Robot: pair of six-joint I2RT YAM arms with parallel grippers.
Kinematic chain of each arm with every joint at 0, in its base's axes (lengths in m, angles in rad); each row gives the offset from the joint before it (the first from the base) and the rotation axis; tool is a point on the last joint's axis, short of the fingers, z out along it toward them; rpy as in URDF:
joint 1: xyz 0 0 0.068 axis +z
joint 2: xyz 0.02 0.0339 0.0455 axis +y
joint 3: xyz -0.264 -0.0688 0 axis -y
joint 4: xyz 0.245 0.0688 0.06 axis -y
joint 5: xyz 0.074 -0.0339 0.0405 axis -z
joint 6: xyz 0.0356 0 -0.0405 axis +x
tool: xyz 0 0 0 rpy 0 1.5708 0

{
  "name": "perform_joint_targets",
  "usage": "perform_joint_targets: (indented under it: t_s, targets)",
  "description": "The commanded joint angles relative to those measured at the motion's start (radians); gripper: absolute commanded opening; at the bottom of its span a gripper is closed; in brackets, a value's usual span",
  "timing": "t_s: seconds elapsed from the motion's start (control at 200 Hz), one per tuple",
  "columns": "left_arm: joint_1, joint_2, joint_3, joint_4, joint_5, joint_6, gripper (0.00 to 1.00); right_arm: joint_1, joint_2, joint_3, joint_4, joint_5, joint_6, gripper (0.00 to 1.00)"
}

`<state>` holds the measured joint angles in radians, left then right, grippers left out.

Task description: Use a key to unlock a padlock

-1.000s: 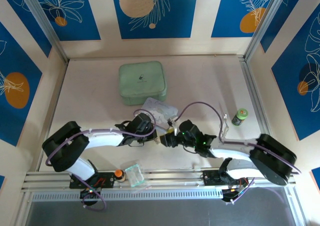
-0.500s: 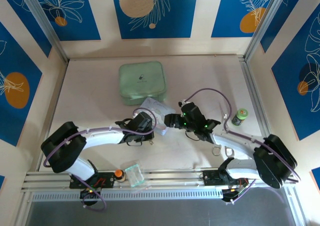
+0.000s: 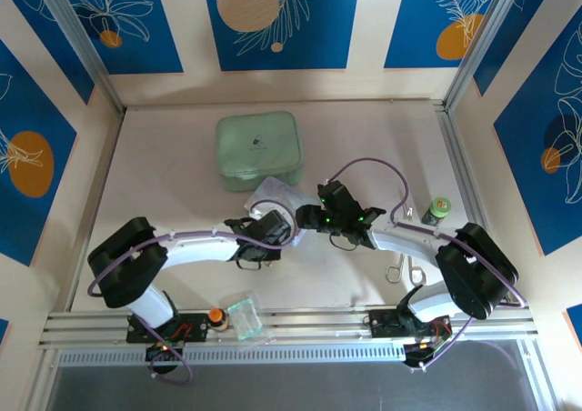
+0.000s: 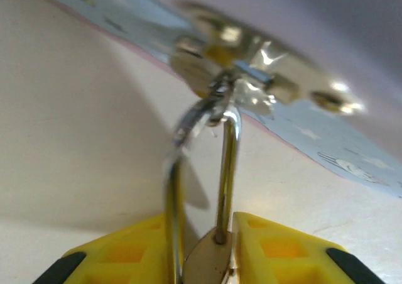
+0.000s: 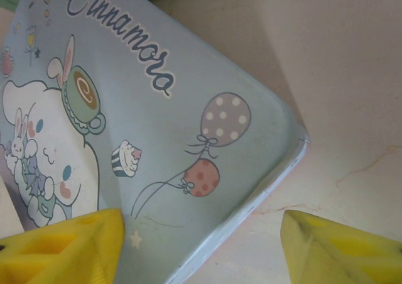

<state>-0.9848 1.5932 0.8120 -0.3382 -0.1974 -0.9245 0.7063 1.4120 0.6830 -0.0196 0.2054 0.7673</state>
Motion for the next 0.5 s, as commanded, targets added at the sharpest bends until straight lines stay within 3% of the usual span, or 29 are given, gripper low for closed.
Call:
perform_joint_targets:
  t_s: [0.0, 0.23, 0.495]
  targets:
    - [-0.027, 0.033, 0.035, -0.158, -0.081, 0.028, 0.24, -0.005, 0.033, -0.024, -0.060, 0.011, 0.002, 0.63]
    - [-0.049, 0.016, 0.060, -0.305, -0.199, 0.043, 0.21, -0.032, 0.036, -0.027, -0.070, 0.016, -0.025, 0.54]
    - [-0.090, 0.100, 0.098, -0.351, -0.290, 0.066, 0.23, -0.034, 0.019, -0.043, -0.044, -0.003, -0.023, 0.53]
